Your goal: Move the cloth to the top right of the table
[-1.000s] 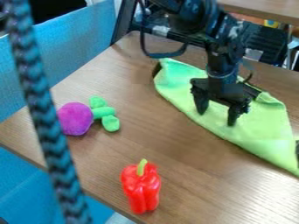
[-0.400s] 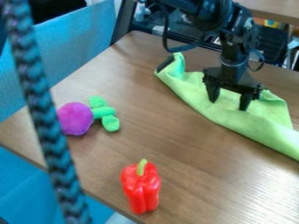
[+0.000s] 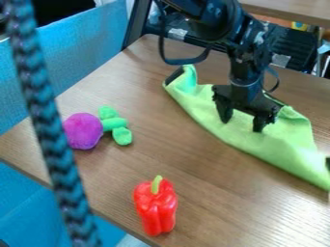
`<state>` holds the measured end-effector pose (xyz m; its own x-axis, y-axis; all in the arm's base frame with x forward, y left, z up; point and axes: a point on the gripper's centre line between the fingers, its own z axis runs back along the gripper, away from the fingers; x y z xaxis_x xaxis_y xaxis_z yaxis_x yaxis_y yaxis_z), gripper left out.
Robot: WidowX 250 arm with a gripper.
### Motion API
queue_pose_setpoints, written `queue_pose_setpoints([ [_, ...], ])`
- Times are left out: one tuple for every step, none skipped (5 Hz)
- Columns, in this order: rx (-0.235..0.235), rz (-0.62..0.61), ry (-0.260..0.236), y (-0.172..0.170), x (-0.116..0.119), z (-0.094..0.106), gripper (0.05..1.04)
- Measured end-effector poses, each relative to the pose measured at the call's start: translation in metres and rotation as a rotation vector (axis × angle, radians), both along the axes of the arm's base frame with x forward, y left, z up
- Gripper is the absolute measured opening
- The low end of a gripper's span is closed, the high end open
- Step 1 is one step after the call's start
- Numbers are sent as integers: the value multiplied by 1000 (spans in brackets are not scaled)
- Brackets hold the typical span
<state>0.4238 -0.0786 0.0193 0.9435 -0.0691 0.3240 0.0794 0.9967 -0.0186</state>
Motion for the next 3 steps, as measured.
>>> queue_pose_setpoints([
  [8, -39, 13, 4, -25, -1, 998],
  [23, -75, 14, 10, -45, -1, 998],
  [31, -84, 20, 19, -56, -1, 998],
])
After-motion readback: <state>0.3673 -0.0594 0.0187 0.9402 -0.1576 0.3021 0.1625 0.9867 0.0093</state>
